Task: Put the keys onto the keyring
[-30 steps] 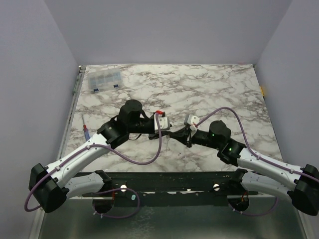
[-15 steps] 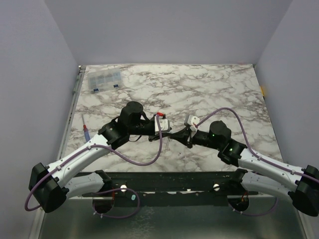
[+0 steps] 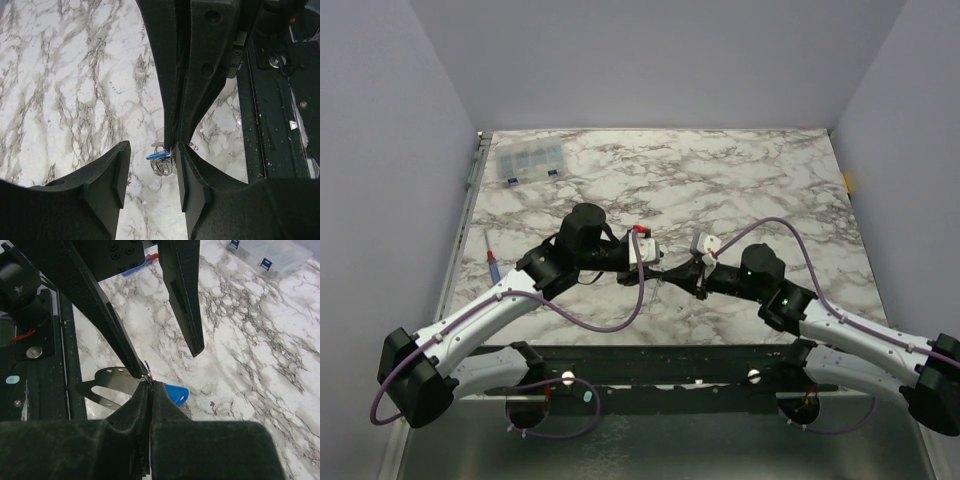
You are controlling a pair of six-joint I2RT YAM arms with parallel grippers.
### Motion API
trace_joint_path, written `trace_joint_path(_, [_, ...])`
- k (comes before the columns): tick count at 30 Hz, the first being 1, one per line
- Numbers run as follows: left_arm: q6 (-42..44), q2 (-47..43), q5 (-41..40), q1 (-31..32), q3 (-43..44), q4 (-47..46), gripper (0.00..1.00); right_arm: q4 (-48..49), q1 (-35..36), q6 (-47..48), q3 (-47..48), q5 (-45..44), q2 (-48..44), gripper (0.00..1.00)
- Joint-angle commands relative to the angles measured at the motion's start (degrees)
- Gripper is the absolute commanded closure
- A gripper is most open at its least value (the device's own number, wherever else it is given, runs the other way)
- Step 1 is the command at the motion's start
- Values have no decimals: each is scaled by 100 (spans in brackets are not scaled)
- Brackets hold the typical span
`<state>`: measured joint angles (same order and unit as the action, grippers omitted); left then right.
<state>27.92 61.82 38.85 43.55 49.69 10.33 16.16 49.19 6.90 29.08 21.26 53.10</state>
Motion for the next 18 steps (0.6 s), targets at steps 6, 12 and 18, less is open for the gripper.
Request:
trace_joint_path(6, [12, -89, 491, -18, -150, 68, 52, 59, 38, -66, 202, -95, -94, 99])
trace_joint_path(12, [10, -48, 500, -15, -168, 71, 54, 67, 38, -89, 198, -138, -192, 99])
trace_joint_path(18, [34, -23, 447, -17, -223, 74, 54, -3, 38, -140, 264, -204, -187, 99])
